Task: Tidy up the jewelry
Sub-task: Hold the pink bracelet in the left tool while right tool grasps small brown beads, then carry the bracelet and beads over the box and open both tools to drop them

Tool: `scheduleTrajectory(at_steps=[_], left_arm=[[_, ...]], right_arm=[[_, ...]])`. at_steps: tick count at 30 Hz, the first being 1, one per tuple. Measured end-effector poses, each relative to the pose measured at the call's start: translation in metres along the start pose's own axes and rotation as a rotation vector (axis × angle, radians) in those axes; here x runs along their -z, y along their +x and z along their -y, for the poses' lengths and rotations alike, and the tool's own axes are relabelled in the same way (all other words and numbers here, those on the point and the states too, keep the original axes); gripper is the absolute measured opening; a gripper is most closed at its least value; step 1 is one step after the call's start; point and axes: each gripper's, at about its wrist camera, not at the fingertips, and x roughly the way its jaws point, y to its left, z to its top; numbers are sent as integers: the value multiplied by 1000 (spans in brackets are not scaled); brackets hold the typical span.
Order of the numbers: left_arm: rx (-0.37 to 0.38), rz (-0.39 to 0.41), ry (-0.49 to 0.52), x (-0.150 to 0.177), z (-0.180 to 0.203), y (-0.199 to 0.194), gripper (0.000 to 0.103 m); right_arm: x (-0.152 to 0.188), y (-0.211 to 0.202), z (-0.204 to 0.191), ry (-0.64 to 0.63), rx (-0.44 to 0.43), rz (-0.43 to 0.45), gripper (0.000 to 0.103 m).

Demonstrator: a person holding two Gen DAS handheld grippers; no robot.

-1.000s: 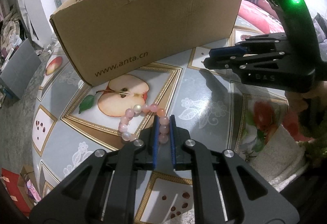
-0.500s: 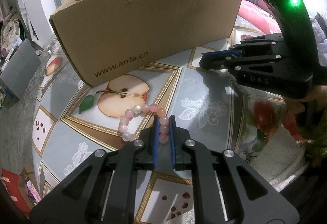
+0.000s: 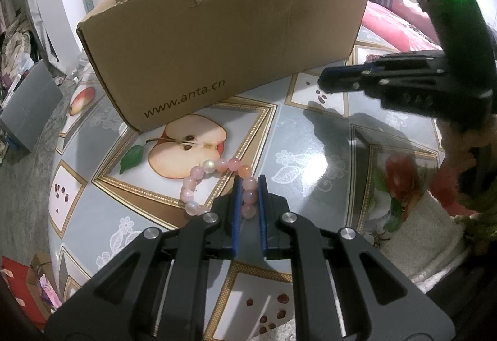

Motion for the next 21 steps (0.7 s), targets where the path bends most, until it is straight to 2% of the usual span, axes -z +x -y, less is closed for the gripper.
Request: scheduleTrajectory(at_steps=[9, 13, 17, 21], left_arm=[[14, 39, -20, 4, -6, -13, 8], [32, 87, -92, 0, -22, -31, 8], [89, 149, -187, -9, -43, -53, 8], [191, 221, -256, -23, -61, -77, 8]], right_arm=[[-10, -28, 6, 56, -29, 72, 7], [-21, -44, 8, 80, -50, 116, 7], [-31, -55, 10, 103, -81, 145, 7], [-46, -64, 13, 117, -116, 173, 7]])
